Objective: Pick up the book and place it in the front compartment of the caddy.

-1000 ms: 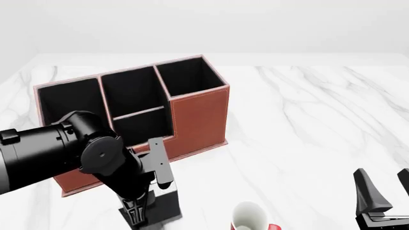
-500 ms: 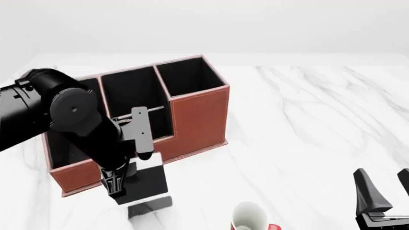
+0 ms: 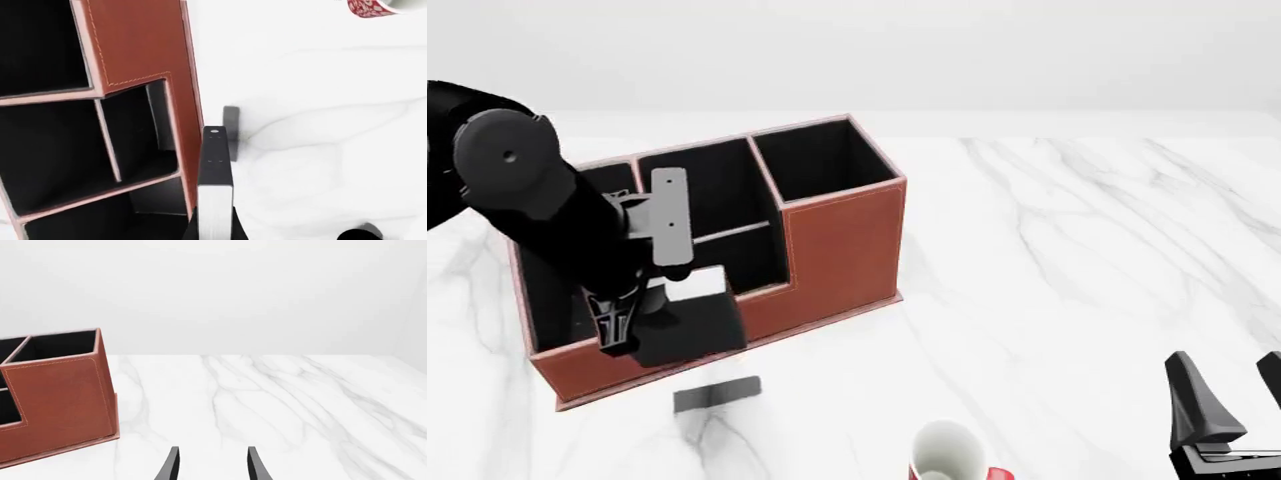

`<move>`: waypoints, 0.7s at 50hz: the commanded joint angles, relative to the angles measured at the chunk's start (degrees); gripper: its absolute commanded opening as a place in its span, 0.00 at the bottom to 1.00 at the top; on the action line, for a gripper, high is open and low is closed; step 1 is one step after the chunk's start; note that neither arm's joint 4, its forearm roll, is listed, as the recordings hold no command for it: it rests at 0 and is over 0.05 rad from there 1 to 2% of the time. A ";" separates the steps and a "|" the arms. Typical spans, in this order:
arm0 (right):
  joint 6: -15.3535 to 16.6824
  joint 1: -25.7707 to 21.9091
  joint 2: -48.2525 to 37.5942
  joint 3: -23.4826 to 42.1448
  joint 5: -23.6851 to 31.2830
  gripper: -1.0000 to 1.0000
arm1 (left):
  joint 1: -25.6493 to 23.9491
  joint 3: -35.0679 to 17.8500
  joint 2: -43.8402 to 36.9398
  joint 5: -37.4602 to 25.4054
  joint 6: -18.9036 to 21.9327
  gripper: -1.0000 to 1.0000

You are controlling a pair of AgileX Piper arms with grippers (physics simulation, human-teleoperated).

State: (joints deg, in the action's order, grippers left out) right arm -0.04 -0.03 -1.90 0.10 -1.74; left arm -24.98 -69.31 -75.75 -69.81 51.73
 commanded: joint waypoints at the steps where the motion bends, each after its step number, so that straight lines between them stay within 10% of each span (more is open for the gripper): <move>1: 0.00 0.01 0.14 -0.03 0.10 1.00 | 4.54 -4.49 -0.12 -0.09 6.64 0.00; 35: 0.00 -0.01 0.11 -0.03 0.09 1.00 | 9.59 -19.77 -5.53 -0.09 11.31 0.00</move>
State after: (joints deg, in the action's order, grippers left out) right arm -0.05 -0.03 -1.89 0.10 -1.74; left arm -16.70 -84.68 -79.88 -69.90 61.16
